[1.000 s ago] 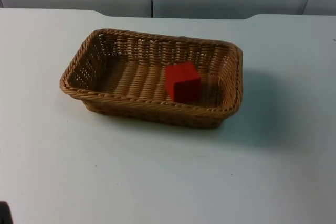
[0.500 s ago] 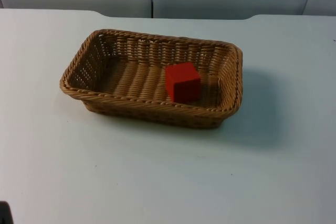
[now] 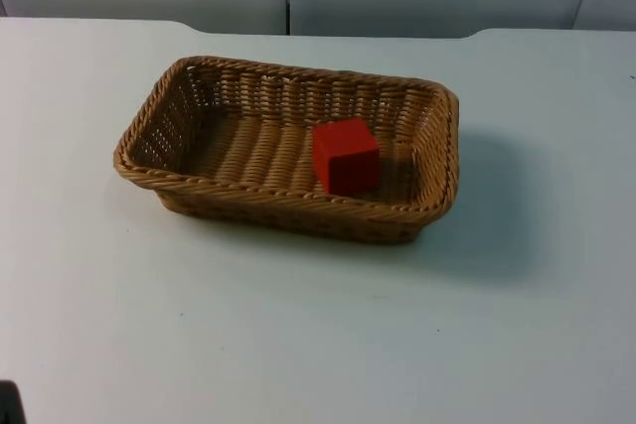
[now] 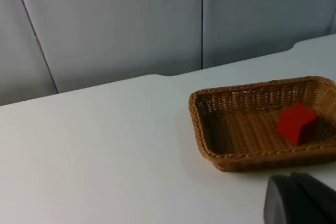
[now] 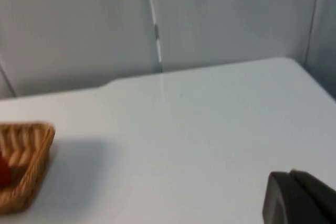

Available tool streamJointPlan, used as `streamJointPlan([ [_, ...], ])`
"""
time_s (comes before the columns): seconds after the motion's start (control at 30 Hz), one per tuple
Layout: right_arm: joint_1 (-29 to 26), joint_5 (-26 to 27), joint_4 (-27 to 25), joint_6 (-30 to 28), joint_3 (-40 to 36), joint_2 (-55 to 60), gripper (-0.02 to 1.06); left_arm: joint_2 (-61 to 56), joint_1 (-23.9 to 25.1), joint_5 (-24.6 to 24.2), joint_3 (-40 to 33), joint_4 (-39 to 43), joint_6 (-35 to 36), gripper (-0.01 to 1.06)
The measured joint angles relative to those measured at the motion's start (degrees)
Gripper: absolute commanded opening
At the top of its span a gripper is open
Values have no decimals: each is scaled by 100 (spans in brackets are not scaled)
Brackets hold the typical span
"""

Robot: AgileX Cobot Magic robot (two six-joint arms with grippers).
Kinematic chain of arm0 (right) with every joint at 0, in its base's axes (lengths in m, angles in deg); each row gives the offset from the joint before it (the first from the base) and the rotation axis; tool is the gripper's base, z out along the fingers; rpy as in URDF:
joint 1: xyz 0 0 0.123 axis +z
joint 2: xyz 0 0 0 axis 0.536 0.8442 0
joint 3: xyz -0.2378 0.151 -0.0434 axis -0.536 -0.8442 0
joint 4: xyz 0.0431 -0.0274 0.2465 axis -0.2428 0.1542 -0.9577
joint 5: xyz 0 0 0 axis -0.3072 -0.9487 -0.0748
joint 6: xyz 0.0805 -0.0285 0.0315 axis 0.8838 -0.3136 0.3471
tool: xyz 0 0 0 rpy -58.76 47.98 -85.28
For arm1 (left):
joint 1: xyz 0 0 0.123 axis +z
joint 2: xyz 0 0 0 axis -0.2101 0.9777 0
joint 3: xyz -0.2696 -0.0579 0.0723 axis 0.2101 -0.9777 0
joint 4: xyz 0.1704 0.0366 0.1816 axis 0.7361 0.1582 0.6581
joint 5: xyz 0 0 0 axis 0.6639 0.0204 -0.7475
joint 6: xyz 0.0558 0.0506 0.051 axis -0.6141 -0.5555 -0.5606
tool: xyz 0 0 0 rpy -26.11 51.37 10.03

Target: Pick up the basket with the left hand and place the cube into the basket with the right hand.

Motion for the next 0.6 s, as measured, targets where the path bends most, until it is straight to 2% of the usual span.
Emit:
streamJointPlan([
  [0.03, 0, 0, 0, 0, 0, 0, 0, 0, 0, 0, 0, 0, 0, 0],
  [0.17, 0, -238, -860, -684, -385, 1, 0, -641, 0, -613, -137, 286, 103, 0],
  [0.3, 0, -238, -1091, -797, -722, 1, 0, -641, 0, -867, -426, 350, 115, 0],
  [0.47, 0, -236, -1168, -893, -916, 1, 0, -641, 0, -866, -905, 394, 125, 0],
  [0.6, 0, 27, -1144, -910, -987, 1, 0, -641, 0, -607, -967, 417, 125, 0],
])
